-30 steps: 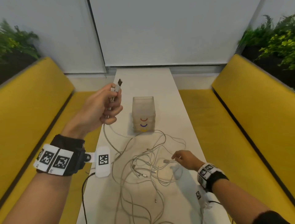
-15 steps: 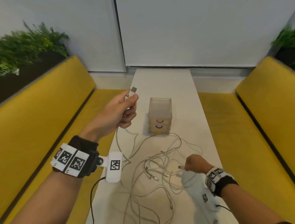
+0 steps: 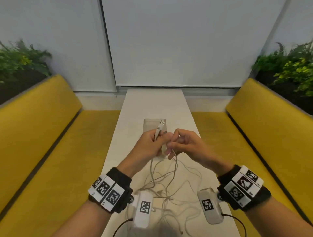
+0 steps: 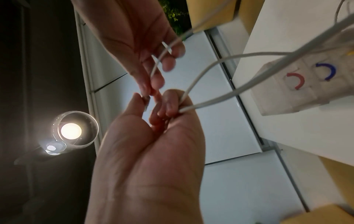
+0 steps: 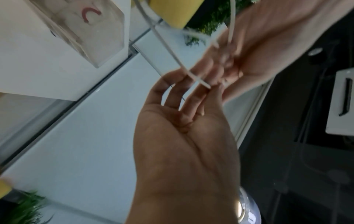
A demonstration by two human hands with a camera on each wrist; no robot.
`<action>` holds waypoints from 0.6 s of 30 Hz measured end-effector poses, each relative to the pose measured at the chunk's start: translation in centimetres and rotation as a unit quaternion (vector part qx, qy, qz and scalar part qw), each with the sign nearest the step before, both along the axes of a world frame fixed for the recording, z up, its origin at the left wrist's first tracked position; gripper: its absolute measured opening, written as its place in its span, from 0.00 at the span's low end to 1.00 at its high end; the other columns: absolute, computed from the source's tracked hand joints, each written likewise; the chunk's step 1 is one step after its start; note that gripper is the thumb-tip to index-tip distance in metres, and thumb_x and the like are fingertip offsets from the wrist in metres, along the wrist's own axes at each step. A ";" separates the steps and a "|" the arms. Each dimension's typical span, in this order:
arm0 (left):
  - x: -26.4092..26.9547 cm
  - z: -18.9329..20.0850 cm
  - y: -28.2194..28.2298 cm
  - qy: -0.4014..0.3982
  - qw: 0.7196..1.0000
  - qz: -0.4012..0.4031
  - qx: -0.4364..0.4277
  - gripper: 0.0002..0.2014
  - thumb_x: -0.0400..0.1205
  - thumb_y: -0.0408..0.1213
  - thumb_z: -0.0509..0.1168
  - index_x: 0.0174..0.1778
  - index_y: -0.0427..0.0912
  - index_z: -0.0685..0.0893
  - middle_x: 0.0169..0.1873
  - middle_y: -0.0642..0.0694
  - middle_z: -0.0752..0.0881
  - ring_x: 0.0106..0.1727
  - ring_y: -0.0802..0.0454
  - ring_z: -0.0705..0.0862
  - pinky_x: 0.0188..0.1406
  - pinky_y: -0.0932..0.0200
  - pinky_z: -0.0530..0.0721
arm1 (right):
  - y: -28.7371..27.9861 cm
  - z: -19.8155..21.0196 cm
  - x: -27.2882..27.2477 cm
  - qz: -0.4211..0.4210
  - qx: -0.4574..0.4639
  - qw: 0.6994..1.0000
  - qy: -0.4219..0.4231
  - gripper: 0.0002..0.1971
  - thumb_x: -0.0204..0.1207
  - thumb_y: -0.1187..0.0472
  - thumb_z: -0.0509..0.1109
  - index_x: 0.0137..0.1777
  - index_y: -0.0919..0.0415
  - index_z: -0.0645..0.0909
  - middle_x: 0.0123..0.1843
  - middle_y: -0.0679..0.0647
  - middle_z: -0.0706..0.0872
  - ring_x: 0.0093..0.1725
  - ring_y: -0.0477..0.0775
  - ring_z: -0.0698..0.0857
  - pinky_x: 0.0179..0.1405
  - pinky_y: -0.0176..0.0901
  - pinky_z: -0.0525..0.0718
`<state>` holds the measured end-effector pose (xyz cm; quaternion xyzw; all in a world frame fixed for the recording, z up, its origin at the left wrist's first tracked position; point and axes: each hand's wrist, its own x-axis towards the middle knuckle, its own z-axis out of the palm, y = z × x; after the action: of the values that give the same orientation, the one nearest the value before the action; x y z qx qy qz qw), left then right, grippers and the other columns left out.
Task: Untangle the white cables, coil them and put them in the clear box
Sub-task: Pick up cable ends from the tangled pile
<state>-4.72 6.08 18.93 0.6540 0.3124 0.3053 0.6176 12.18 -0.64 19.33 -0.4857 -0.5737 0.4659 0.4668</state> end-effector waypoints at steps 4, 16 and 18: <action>0.3 -0.4 -0.4 -0.063 0.997 0.038 0.025 0.16 0.87 0.42 0.65 0.49 0.28 0.84 0.34 0.39 0.83 0.36 0.47 0.82 0.40 0.49 0.83 | 0.4 -0.4 -1.3 -0.042 0.018 0.998 0.044 0.05 0.80 0.68 0.70 0.44 0.68 0.77 0.40 0.67 0.90 0.35 0.64 0.88 0.42 0.61 0.86; -2.8 5.4 1.4 -0.247 0.966 0.052 -0.059 0.10 0.88 0.46 0.60 0.46 0.46 0.68 0.28 0.50 0.63 0.23 0.55 0.63 0.19 0.61 0.72 | -0.1 -6.5 -2.5 0.021 -0.054 0.998 -0.036 0.16 0.87 0.50 0.58 0.38 0.55 0.73 0.31 0.47 0.69 0.30 0.44 0.67 0.33 0.37 0.67; -2.8 4.6 1.1 -0.165 0.986 0.018 -0.024 0.02 0.89 0.36 0.61 0.52 0.43 0.75 0.27 0.51 0.66 0.26 0.55 0.62 0.19 0.62 0.65 | 0.4 -6.0 -3.0 0.016 -0.085 0.996 0.009 0.14 0.90 0.53 0.54 0.42 0.57 0.69 0.31 0.46 0.64 0.28 0.44 0.61 0.29 0.37 0.62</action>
<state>-7.54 7.22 23.55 0.5737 0.2248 0.4126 0.6709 9.14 -0.23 13.37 -0.5103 -0.5355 0.5248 0.4212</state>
